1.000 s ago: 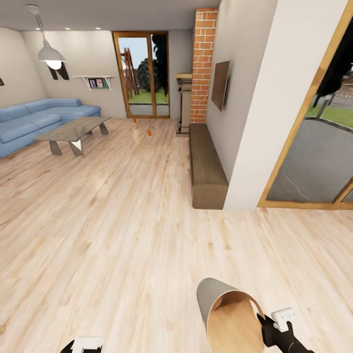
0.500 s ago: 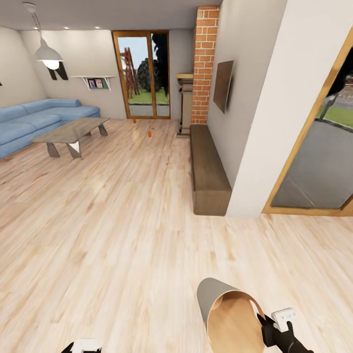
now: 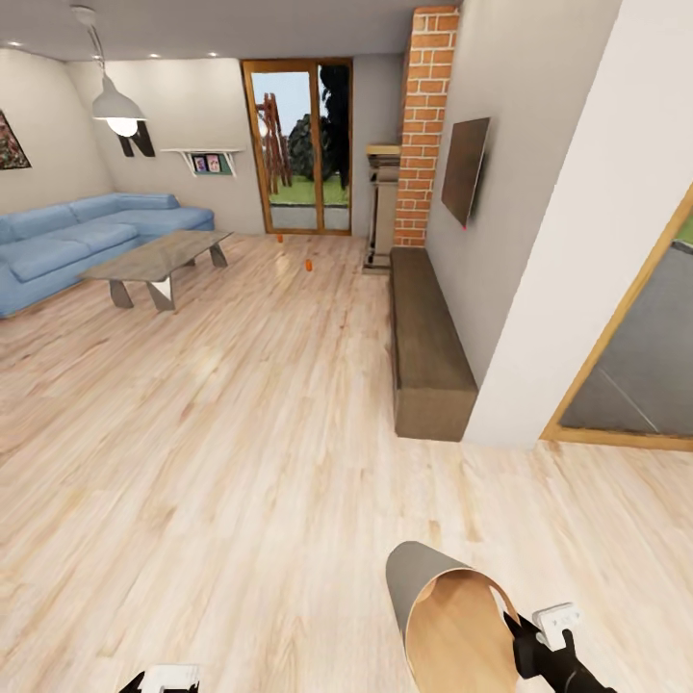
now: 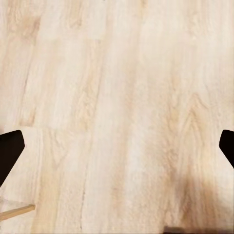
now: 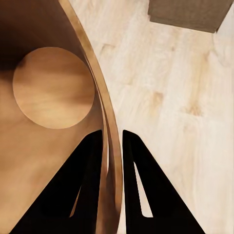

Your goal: Put the three can of soda from the living room inside the tash can in the kitchen.

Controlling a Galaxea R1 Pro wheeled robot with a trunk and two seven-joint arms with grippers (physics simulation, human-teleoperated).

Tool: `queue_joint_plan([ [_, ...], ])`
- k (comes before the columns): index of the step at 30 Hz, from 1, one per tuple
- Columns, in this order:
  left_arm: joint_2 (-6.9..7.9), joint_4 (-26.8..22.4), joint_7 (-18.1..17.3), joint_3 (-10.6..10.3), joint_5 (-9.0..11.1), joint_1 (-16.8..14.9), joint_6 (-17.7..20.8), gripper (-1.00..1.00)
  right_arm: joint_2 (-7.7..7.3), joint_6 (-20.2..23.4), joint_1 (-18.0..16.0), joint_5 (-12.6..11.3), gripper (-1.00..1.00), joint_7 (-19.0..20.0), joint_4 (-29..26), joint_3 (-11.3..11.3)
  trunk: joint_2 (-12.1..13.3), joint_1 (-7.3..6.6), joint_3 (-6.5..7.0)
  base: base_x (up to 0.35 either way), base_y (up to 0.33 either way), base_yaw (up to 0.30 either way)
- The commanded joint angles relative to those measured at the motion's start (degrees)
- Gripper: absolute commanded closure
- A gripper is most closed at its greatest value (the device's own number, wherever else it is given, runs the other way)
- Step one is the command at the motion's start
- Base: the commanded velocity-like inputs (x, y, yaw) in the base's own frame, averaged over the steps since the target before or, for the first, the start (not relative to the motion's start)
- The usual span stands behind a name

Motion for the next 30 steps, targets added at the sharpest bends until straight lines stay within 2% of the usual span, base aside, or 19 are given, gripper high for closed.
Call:
queue_joint_plan([
  [1,0.0,0.0,0.0,0.0,0.01,0.0,0.0,-1.0,0.01,0.01,-0.02,-0.47,1.0,0.31,-0.08,0.0,0.0,0.0,0.01,0.274,0.0,0.235],
  [30,0.0,0.0,0.01,0.0,-0.04,0.0,-0.76,-1.0,0.01,-0.15,-0.02,-0.41,1.0,0.31,1.07,0.08,0.0,0.0,0.01,0.268,0.0,0.247],
])
